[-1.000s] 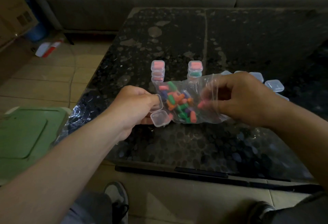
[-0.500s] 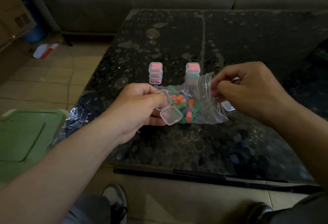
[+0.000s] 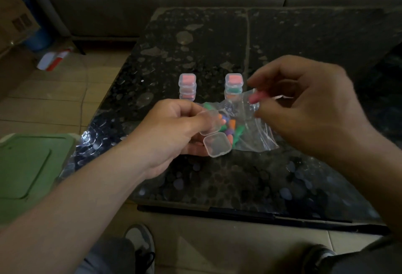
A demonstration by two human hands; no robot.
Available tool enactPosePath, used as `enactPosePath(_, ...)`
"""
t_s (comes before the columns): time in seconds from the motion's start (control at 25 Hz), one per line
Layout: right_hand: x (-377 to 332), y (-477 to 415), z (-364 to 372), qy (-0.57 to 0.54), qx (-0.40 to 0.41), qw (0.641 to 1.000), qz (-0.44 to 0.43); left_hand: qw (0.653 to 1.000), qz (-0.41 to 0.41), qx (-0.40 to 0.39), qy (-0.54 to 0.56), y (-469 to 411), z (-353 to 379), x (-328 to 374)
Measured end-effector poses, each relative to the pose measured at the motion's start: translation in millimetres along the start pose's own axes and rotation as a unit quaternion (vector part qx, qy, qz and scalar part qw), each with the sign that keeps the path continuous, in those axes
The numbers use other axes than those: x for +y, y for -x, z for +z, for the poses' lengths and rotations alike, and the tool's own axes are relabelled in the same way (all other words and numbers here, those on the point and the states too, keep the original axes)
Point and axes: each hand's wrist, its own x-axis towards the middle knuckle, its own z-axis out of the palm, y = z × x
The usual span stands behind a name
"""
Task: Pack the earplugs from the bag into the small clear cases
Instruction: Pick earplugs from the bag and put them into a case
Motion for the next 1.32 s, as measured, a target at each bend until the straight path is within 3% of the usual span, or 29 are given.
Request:
enactPosePath(0.28,-2,13,22,-0.010,-0.134,0.990,-0.044,0.999,0.022,-0.027,-0.028,-7,1,-5)
enactPosePath(0.64,-4,12,22,0.018,-0.082,0.995,-0.049,0.998,-0.020,-0.016,0.063,-8,2,3)
enactPosePath(0.92,-4,15,27,-0.012,-0.088,0.995,-0.047,0.991,-0.030,-0.043,0.122,-7,0,2)
enactPosePath(1.32,-5,14,27,0.000,-0.041,0.997,-0.070,0.992,-0.006,-0.060,0.114,-6,-3,2)
